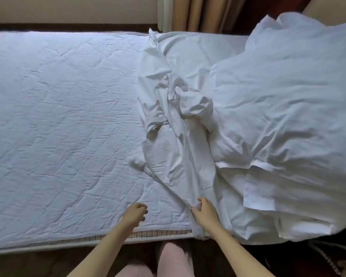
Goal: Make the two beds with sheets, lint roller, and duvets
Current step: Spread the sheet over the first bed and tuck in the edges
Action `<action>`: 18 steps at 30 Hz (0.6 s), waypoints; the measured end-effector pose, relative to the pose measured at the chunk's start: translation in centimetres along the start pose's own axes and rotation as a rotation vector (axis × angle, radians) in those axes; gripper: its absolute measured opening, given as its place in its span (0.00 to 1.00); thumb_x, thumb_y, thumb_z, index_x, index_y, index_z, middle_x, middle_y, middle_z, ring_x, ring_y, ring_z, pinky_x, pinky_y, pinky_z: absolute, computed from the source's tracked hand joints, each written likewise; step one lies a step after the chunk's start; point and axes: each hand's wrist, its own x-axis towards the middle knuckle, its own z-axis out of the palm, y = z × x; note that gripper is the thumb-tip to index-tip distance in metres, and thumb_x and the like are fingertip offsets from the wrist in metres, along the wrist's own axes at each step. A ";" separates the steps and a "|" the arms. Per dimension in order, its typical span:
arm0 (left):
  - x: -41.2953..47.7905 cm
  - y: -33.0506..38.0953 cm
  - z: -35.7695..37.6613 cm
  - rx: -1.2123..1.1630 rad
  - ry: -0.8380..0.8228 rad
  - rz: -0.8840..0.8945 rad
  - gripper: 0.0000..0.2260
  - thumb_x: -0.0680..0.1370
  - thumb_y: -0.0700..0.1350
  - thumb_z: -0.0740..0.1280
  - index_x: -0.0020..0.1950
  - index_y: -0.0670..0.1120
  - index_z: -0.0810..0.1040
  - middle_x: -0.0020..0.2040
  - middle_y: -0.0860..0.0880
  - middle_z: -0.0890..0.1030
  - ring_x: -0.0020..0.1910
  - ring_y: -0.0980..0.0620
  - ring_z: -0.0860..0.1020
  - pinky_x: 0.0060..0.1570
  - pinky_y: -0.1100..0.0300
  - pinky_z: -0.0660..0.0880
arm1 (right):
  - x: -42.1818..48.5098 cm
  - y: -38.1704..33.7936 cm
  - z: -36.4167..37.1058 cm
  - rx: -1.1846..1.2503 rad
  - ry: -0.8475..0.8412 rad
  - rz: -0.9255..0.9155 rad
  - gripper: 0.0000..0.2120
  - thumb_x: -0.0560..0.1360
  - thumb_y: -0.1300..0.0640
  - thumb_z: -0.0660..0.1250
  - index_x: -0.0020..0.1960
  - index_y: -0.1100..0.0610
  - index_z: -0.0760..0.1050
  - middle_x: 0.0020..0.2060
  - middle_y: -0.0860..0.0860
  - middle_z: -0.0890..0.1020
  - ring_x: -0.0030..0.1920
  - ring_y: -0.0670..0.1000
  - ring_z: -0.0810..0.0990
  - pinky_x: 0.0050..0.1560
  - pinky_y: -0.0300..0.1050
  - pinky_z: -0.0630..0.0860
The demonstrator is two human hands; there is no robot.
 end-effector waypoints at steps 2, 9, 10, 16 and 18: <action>2.1 0.3 0.1 0.014 -0.016 -0.003 0.10 0.80 0.41 0.56 0.58 0.45 0.74 0.55 0.47 0.78 0.47 0.50 0.76 0.36 0.62 0.67 | 3.4 -1.2 0.3 -0.096 0.072 -0.029 0.30 0.77 0.49 0.63 0.75 0.56 0.56 0.71 0.54 0.63 0.70 0.55 0.64 0.66 0.47 0.65; 5.9 1.2 -2.2 -0.032 0.085 -0.038 0.08 0.80 0.41 0.57 0.56 0.47 0.74 0.54 0.48 0.78 0.46 0.53 0.77 0.40 0.60 0.70 | 12.1 -5.8 1.6 -0.166 0.153 -0.014 0.16 0.79 0.50 0.60 0.61 0.59 0.72 0.59 0.57 0.76 0.59 0.58 0.75 0.53 0.47 0.72; 5.7 1.3 -2.6 -0.059 0.082 -0.048 0.08 0.81 0.41 0.57 0.56 0.47 0.74 0.54 0.48 0.78 0.47 0.53 0.77 0.43 0.58 0.71 | 12.3 -6.4 1.5 -0.126 0.129 -0.025 0.13 0.79 0.53 0.59 0.57 0.60 0.74 0.55 0.58 0.78 0.55 0.58 0.77 0.48 0.46 0.71; 3.5 3.1 -4.4 -0.529 -0.055 -0.221 0.14 0.82 0.49 0.57 0.65 0.44 0.70 0.61 0.43 0.76 0.56 0.44 0.76 0.54 0.50 0.71 | 6.5 -10.7 -0.7 0.388 -0.263 -0.211 0.10 0.79 0.57 0.61 0.58 0.56 0.76 0.52 0.49 0.81 0.54 0.50 0.80 0.55 0.47 0.77; 2.9 4.0 -4.6 -0.722 -0.161 -0.243 0.17 0.82 0.55 0.57 0.65 0.45 0.68 0.63 0.39 0.73 0.59 0.39 0.75 0.53 0.47 0.72 | 3.4 -12.4 -2.2 0.510 -0.320 -0.251 0.09 0.80 0.58 0.62 0.58 0.55 0.76 0.53 0.49 0.82 0.54 0.49 0.81 0.58 0.47 0.77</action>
